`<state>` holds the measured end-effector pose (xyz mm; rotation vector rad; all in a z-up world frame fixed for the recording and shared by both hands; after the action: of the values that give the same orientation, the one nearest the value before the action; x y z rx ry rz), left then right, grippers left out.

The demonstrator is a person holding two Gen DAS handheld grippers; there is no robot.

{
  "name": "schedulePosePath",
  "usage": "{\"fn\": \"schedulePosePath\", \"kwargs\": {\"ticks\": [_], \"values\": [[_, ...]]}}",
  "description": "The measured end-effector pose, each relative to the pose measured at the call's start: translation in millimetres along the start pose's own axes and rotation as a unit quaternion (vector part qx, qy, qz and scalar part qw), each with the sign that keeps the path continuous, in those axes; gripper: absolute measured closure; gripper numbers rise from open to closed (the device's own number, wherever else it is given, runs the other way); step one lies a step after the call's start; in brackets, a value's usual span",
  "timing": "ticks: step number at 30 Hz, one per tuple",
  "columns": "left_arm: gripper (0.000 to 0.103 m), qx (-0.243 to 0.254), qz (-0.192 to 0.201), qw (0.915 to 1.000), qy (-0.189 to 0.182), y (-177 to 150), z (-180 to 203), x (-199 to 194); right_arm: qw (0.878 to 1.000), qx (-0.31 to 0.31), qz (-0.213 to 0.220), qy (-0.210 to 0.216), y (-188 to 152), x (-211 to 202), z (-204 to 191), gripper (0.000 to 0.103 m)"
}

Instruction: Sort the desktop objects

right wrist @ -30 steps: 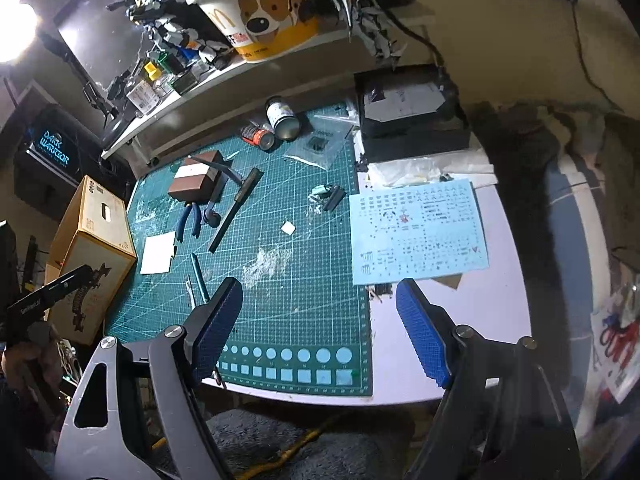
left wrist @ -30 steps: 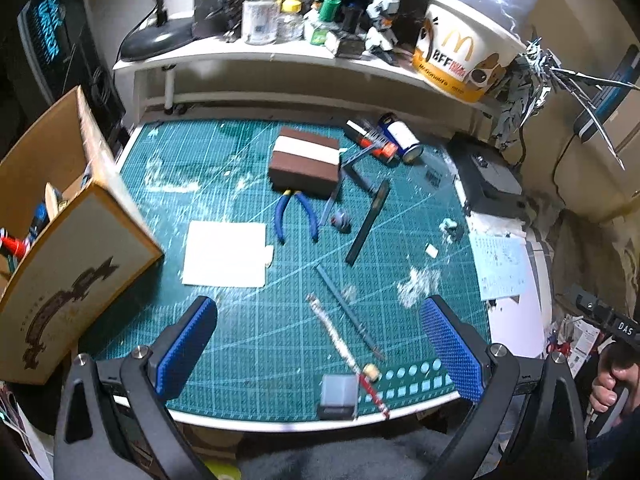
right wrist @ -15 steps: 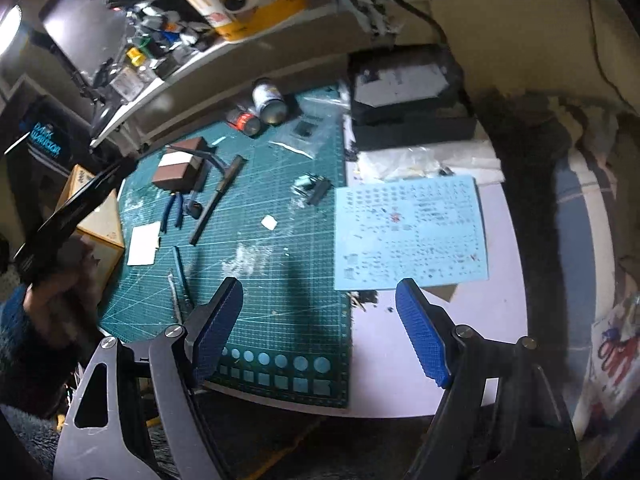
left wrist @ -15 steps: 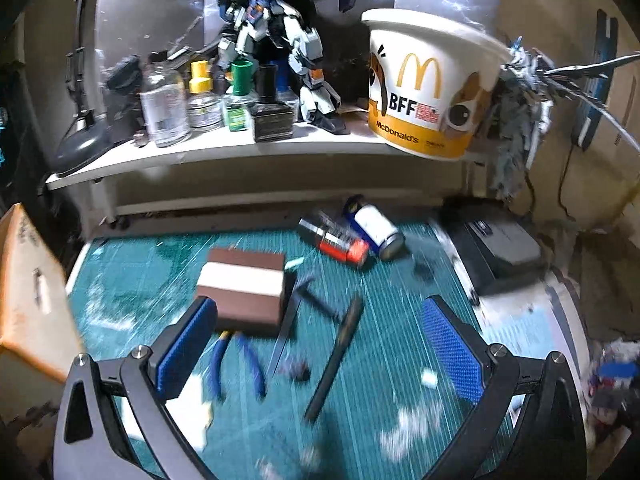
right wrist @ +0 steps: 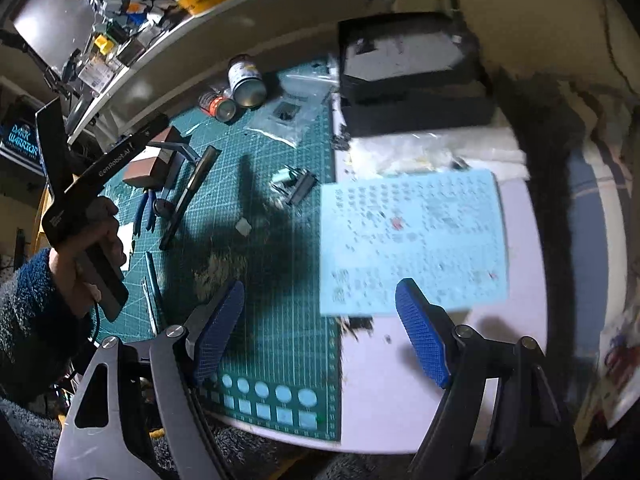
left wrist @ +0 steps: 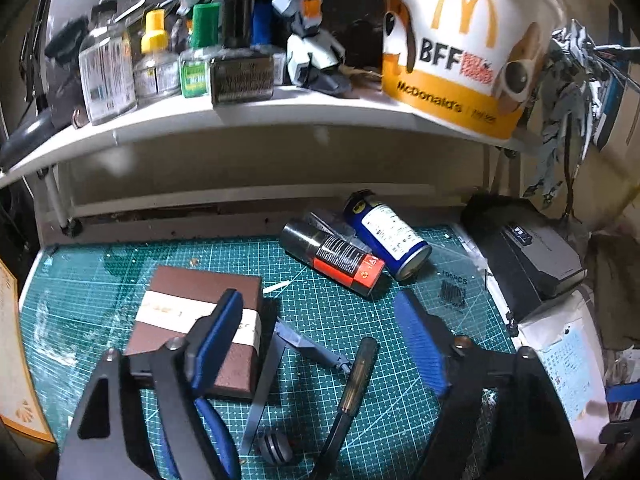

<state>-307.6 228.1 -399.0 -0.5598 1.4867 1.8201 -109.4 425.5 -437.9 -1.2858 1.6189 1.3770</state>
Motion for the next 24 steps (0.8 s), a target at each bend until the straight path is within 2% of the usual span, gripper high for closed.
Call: {"fn": "schedulePosePath", "kwargs": {"ticks": [1, 3, 9, 11, 15, 18, 22, 24], "values": [[0.048, -0.001, -0.004, 1.0, 0.0, -1.4, -1.3, 3.5, 1.0, -0.007, -0.001, 0.0, 4.5, 4.6, -1.5, 0.026], [0.072, 0.001, -0.011, 0.9999, 0.008, -5.9, -3.8, 7.7, 1.0, -0.021, -0.002, 0.001, 13.4, 13.7, -4.4, 0.027], [0.089, -0.01, -0.037, 0.9989, 0.026, -14.9, -12.1, 10.4, 0.998, -0.06, -0.008, 0.006, 38.2, 38.9, -13.9, 0.027], [0.092, -0.018, -0.044, 0.9985, 0.025, -14.1, -15.5, 10.0, 0.997, -0.073, -0.002, 0.007, 48.0, 44.0, -18.3, 0.027], [0.092, -0.038, -0.049, 0.9978, 0.023, -9.2, -25.8, 7.1, 0.995, -0.101, 0.024, 0.012, 73.4, 53.5, -29.3, 0.029], [0.092, -0.047, -0.048, 0.9974, 0.027, -6.3, -33.4, 3.7, 0.989, -0.131, 0.071, 0.016, 102.4, 60.4, -41.2, 0.034], [0.092, -0.057, -0.041, 0.9973, 0.02, -3.0, -38.3, -6.7, 0.97, -0.209, 0.126, -0.002, 148.1, 74.4, -68.1, 0.035], [0.092, -0.062, -0.037, 0.9972, 0.016, -1.5, -39.2, -12.0, 0.959, -0.248, 0.135, -0.002, 166.8, 86.7, -85.0, 0.042]]}}
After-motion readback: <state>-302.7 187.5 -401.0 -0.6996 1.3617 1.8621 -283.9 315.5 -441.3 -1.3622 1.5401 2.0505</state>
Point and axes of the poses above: each gripper's, at about its wrist camera, not at the fingertips, and x roughly the way its jaws point, z to its right, y to its top, the point moved 8 cm from there along x, roughly the way its jaws point, and after that the axes turned 15 degrees about -x, right-handed, at the moved point
